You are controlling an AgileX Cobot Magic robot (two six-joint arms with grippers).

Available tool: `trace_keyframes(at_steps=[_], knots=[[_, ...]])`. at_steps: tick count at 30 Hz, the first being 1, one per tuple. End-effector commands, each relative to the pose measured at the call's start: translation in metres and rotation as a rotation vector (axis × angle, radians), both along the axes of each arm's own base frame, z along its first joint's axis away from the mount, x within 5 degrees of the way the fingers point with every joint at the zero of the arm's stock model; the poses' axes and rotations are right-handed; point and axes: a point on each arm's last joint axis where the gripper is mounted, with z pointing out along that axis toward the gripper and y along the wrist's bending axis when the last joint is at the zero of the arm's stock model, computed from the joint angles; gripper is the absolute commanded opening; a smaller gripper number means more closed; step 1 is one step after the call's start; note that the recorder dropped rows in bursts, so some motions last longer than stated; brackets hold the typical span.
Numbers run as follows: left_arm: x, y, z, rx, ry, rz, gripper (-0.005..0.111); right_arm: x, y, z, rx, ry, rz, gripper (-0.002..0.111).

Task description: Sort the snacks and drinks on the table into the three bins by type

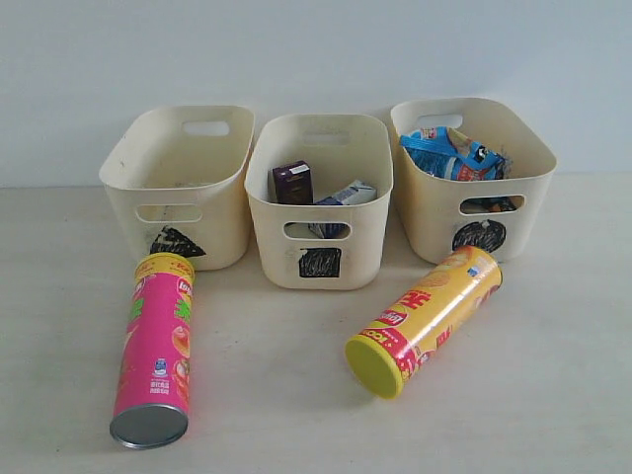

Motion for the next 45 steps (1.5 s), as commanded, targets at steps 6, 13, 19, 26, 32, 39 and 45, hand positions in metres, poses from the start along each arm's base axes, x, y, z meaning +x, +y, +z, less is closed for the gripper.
trace_keyframes(at_steps=[6,13,19,26,32,39,45], knots=[[0.0,0.0,0.002,-0.012,-0.008,-0.004,0.004,0.004,0.0,-0.031,-0.001,0.06,0.0,0.003],[0.0,0.0,0.002,-0.012,-0.008,-0.004,0.004,0.007,0.001,-0.052,0.0,0.1,0.003,0.003],[0.0,0.0,0.002,-0.012,-0.008,-0.004,0.004,0.008,0.001,-0.049,-0.021,0.069,0.01,0.003],[0.0,0.0,0.002,-0.012,-0.008,-0.004,0.004,0.008,0.001,-0.048,-0.021,0.053,0.011,0.003],[0.0,0.0,0.002,-0.012,-0.008,-0.004,0.004,0.008,0.001,-0.048,-0.018,0.057,0.01,0.003],[0.0,0.0,0.002,-0.012,-0.008,-0.004,0.004,0.008,0.001,-0.048,-0.02,0.057,0.01,0.003],[0.001,0.0,0.007,0.045,-0.071,-0.01,0.004,0.008,0.001,-0.048,-0.02,0.057,0.01,0.003]])
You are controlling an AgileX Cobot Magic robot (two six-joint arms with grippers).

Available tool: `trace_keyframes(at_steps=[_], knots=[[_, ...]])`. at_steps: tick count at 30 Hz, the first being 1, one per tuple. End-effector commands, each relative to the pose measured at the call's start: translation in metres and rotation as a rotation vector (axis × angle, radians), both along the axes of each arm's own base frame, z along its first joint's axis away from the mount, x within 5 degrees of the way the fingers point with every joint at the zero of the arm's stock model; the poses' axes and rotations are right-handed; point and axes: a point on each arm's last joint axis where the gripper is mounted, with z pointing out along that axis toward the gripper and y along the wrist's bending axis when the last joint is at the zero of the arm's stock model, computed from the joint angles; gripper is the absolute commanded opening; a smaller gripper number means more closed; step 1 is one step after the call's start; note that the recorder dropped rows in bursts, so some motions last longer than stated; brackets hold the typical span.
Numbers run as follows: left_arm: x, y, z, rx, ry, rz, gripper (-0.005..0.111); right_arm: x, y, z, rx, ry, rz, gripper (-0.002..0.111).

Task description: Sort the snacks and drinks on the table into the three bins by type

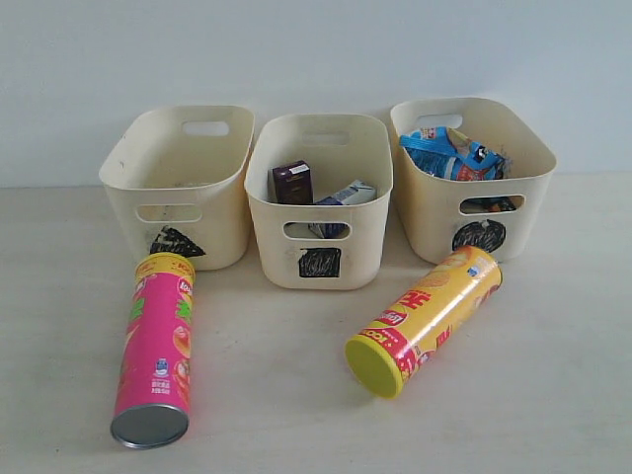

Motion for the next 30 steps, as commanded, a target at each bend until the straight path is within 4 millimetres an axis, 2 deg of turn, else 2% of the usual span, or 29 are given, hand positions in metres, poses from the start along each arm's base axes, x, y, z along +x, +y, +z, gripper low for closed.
trace_keyframes(at_steps=[1,2,4,11,14,15,18,21,30], knots=[[0.001,-0.001,0.009,-0.022,-0.09,-0.01,0.004,0.0,0.0,0.0,-0.007,-0.01,-0.002,0.003],[0.001,-0.002,0.017,-0.123,-0.171,-0.008,0.004,0.0,0.0,0.0,-0.007,-0.01,-0.002,0.003],[0.001,-0.001,0.024,-0.197,-0.242,-0.003,0.004,0.0,0.0,0.0,-0.007,-0.01,-0.002,0.003],[-0.002,0.003,0.047,-0.323,-0.485,0.016,0.004,0.0,0.0,0.0,-0.009,-0.01,-0.001,0.003],[-0.016,0.01,0.074,-0.534,-0.804,-0.005,0.004,0.0,0.0,0.0,-0.006,-0.01,-0.002,0.003],[-0.019,0.011,0.078,-0.581,-0.859,-0.019,0.004,0.0,0.0,0.0,-0.006,-0.01,-0.002,0.003],[-0.021,0.01,0.093,-0.594,-0.858,-0.034,0.004,0.0,0.0,0.0,-0.006,-0.01,-0.002,0.003],[-0.011,0.008,0.116,-0.52,-0.766,-0.017,0.004,0.0,0.0,0.0,-0.006,-0.01,-0.002,0.003],[0.044,-0.001,0.156,-0.401,-0.604,0.0,0.004,0.0,0.0,0.0,-0.004,-0.01,-0.002,0.003]])
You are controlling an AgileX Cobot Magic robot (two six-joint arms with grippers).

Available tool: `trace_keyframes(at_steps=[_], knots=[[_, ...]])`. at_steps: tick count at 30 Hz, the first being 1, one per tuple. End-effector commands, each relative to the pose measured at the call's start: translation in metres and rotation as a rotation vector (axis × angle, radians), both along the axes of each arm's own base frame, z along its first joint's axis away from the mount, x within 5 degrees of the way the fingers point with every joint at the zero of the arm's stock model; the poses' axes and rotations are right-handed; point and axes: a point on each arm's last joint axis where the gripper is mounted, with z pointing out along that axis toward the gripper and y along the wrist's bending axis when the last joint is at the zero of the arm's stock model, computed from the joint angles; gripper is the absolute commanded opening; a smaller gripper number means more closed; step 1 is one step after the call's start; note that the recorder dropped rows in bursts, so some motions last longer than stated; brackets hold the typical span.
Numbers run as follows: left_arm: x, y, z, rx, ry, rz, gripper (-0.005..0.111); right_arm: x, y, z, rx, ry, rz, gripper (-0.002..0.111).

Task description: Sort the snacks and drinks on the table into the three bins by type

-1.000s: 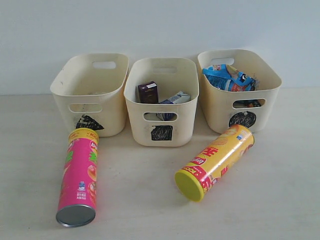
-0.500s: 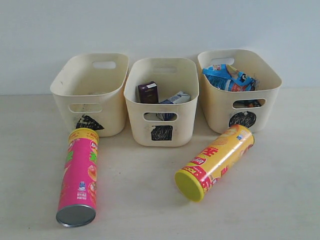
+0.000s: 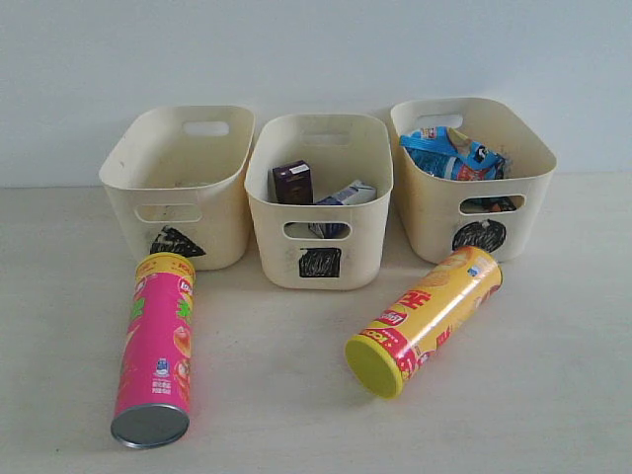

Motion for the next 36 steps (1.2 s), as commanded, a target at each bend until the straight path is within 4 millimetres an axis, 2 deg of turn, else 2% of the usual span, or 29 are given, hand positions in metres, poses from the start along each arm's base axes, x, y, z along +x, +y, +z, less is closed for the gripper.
trace_keyframes(at_steps=[1,6,10,13,17,20,23,26,29,36], knots=[[0.028,-0.007,0.017,0.105,0.087,-0.006,0.004,0.0,0.0,-0.001,-0.005,-0.008,-0.002,0.003],[0.065,-0.015,0.029,0.256,0.322,-0.02,0.004,0.0,0.0,-0.001,-0.005,-0.008,-0.002,0.003],[0.091,-0.018,0.028,0.378,0.521,-0.011,0.004,0.0,0.0,-0.001,-0.005,-0.008,-0.002,0.003],[0.117,-0.016,0.028,0.498,0.751,0.006,0.004,0.0,0.0,-0.001,-0.005,-0.008,-0.002,0.003],[0.134,-0.019,0.021,0.625,1.055,-0.058,0.004,0.0,0.0,-0.001,-0.005,-0.008,-0.002,0.003],[0.139,-0.027,0.02,0.645,1.169,-0.139,0.004,0.0,0.0,-0.001,-0.005,-0.008,-0.002,0.003],[0.149,-0.049,0.009,0.738,1.345,-0.251,0.004,0.0,0.0,-0.001,0.005,-0.008,-0.001,0.003],[0.162,-0.065,-0.004,0.71,1.435,-0.284,0.004,0.0,0.0,-0.001,0.005,-0.008,-0.001,0.003],[0.18,-0.081,-0.032,0.659,1.533,-0.298,0.004,0.0,0.0,-0.001,0.005,-0.008,-0.001,0.003],[0.206,-0.103,-0.078,0.611,1.64,-0.33,0.007,0.0,0.0,-0.001,0.006,-0.008,-0.001,0.003]])
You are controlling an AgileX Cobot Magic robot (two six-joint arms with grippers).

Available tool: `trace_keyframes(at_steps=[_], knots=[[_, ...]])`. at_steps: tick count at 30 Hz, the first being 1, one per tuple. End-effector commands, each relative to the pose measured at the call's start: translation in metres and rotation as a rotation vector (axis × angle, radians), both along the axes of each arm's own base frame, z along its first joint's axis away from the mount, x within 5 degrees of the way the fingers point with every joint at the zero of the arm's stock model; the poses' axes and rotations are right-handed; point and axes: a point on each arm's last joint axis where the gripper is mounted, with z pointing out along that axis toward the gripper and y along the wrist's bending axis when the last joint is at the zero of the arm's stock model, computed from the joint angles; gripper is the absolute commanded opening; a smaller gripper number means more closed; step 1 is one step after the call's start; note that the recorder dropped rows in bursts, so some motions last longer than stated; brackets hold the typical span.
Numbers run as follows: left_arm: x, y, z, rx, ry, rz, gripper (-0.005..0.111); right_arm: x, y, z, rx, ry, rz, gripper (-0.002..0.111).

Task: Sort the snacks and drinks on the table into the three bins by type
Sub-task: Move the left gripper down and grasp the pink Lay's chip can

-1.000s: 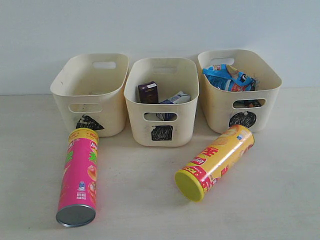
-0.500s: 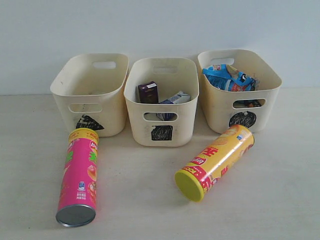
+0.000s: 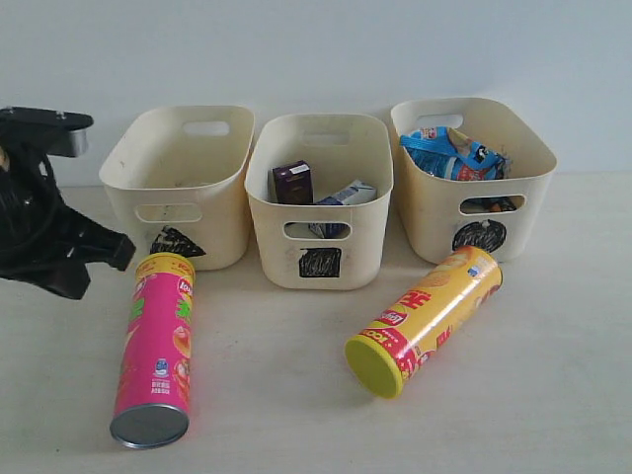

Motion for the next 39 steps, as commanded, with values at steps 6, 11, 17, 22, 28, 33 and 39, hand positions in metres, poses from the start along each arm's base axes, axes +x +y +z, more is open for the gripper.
trace_keyframes(at_steps=[6,11,17,22,28,33,39], knots=[[0.021,-0.021,-0.024,-0.122,-0.013,-0.016,0.059,0.0,0.0,-0.001,0.002,-0.008,-0.001,0.003],[0.028,-0.025,-0.03,-0.145,-0.038,-0.022,0.086,0.0,0.0,-0.001,0.002,-0.008,-0.001,0.003],[0.041,-0.029,-0.039,-0.212,-0.089,0.105,0.087,0.0,0.0,-0.001,0.002,-0.008,-0.001,0.003],[0.046,-0.028,-0.058,-0.148,-0.046,0.089,0.087,0.0,0.0,-0.001,0.004,-0.008,-0.002,0.003],[0.06,-0.03,-0.07,-0.114,-0.038,0.127,0.087,0.0,0.0,-0.001,0.002,-0.008,-0.001,0.003],[0.073,-0.035,-0.079,-0.128,-0.025,0.165,0.087,0.0,0.0,-0.001,0.002,-0.008,-0.001,0.003],[0.08,-0.037,-0.092,-0.116,0.002,0.168,0.093,0.0,0.0,-0.001,0.002,-0.008,-0.001,0.003]])
